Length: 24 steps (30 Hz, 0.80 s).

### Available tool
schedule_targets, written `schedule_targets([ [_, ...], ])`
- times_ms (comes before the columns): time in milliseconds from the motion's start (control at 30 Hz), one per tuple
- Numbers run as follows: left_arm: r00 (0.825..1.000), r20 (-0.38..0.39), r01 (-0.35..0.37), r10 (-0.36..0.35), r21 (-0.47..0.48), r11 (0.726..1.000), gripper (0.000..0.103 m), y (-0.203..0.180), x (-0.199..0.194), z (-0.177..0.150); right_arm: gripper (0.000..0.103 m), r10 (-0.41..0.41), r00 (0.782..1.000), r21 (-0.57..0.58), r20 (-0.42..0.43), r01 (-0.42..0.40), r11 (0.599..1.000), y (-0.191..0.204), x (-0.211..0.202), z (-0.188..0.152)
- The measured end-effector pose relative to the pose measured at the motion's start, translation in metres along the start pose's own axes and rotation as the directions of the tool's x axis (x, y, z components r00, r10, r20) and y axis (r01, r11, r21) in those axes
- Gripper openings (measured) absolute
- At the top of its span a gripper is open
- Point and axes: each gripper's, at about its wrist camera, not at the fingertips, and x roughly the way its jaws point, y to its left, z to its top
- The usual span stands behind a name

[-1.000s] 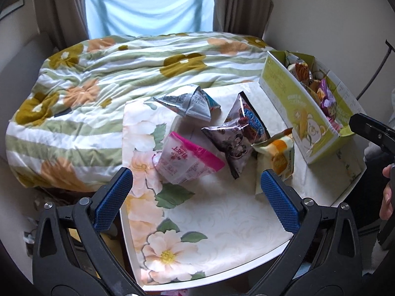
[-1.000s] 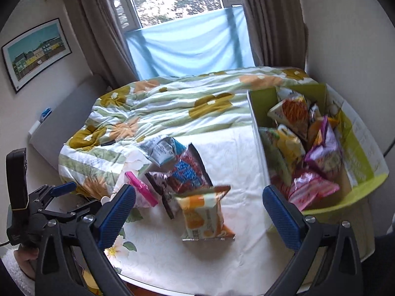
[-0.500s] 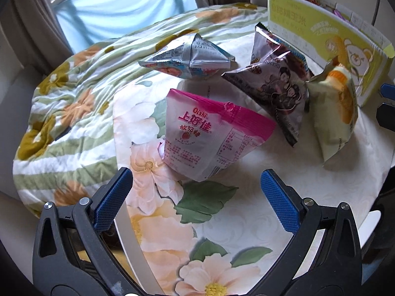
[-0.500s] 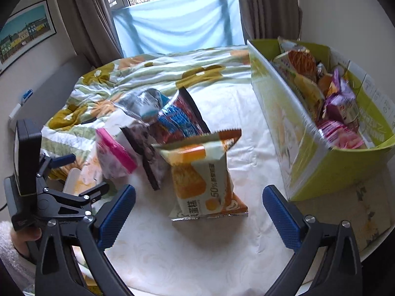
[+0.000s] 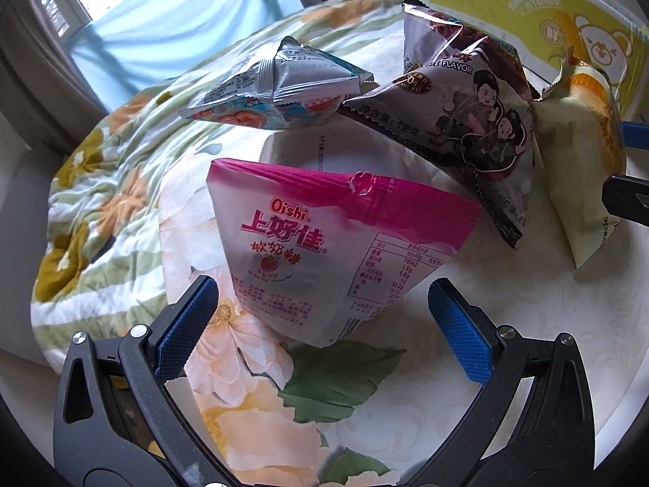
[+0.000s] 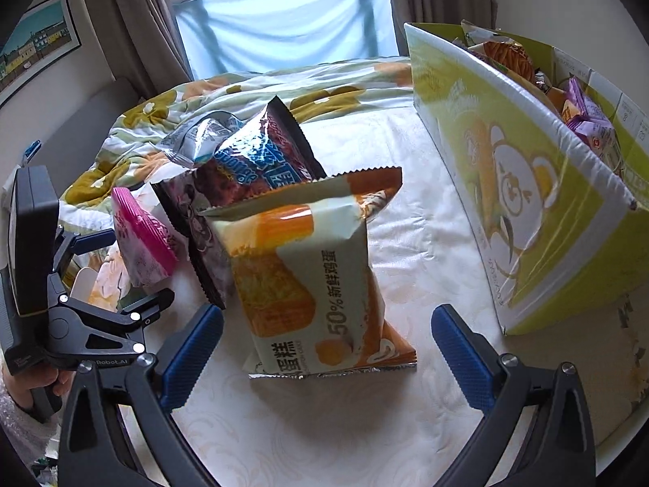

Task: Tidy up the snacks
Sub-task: 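Grasp the pink Oishi bag with the left tool while the right tool grasps the orange-white cake bag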

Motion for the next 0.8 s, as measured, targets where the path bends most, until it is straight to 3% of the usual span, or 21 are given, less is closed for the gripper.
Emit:
schedule_targets([
  [167, 1.0, -0.01, -0.002, 0.002, 0.03, 1.0, 0.098, -0.003, 0.007, 0.008, 0.102, 0.003, 1.0, -0.013, -0.013, -0.004, 1.0, 0.001, 0.009, -0.001],
  [233, 1.0, -0.01, 0.024, -0.024, 0.02, 1.0, 0.081, -0.001, 0.007, 0.01, 0.102, 0.005, 1.0, -0.021, -0.024, -0.006, 1.0, 0.002, 0.012, -0.001],
  [267, 1.0, -0.011, 0.026, -0.026, 0.013, 1.0, 0.08, 0.0, 0.007, 0.01, 0.102, 0.004, 1.0, -0.025, -0.023, -0.004, 1.0, 0.002, 0.013, -0.001],
  [333, 0.999, -0.014, 0.029, -0.029, 0.01, 1.0, 0.066, 0.0, 0.006, 0.01, 0.102, 0.006, 1.0, -0.03, -0.016, -0.007, 1.0, 0.002, 0.013, 0.0],
  [433, 0.999, -0.029, 0.035, -0.035, 0.002, 0.999, 0.059, 0.0, 0.004, 0.007, 0.102, 0.005, 1.0, -0.047, -0.01, -0.006, 0.999, 0.003, 0.013, 0.001],
  [600, 0.998, -0.036, 0.053, -0.053, -0.025, 0.998, 0.055, -0.005, -0.002, -0.002, 0.102, 0.009, 1.0, -0.056, -0.005, -0.01, 0.998, 0.008, 0.016, 0.007],
  [800, 0.996, -0.044, 0.075, -0.078, -0.071, 0.995, 0.054, -0.007, -0.01, -0.009, 0.091, 0.008, 1.0, -0.062, -0.005, -0.008, 0.998, 0.013, 0.024, 0.011],
])
